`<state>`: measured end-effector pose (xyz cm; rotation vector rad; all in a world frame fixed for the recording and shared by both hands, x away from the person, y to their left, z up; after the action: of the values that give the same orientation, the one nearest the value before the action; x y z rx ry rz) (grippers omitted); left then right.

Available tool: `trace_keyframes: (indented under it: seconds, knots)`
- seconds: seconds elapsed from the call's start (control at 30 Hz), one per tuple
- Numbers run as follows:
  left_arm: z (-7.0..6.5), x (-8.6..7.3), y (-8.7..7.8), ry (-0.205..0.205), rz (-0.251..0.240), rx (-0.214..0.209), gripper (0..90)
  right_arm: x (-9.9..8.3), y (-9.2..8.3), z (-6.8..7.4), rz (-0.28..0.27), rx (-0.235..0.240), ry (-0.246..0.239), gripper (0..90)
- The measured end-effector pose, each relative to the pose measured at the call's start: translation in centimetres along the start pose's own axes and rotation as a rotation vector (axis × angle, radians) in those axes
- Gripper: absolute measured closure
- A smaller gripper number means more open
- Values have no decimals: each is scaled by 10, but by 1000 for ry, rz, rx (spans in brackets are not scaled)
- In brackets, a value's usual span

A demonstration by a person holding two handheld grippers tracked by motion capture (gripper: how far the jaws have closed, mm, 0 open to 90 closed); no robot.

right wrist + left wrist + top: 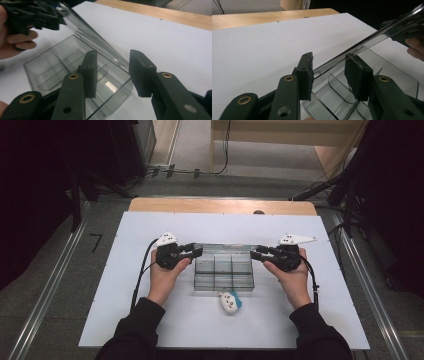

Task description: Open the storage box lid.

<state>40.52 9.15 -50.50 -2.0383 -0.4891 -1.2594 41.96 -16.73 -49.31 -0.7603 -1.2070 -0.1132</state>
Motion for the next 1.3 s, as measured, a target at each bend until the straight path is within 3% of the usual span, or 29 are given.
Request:
trace_keyframes:
  seconds: [0.37, 0.5, 0.73, 0.87, 1.3]
  knots:
    - [11, -8, 11, -34, 3, 1, 611, -3, 18, -8, -45, 19, 35, 608]
    - [12, -9, 14, -39, -5, 3, 622, -2, 21, -9, -55, 3, 36, 644]
    - [11, -11, 18, -40, 0, 4, 646, -3, 23, -9, -46, -15, 15, 695]
    - [11, -13, 19, -57, 11, 5, 689, -5, 22, -10, -34, -16, 28, 746]
    - [9, -18, 16, -83, 27, 4, 739, -9, 23, -10, -22, -22, 72, 778]
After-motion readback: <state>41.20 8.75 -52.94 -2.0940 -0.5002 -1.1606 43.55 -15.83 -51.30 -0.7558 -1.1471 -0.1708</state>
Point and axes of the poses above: each handheld gripper's, and its own axes: y roughly forward along the jaws, x roughly out of its top, z roughly to its left, the point moved 8 cm from there along y, roughly forward along the jaws, and after that the axes turned 2 degrees about -y, right-handed, at the moved point
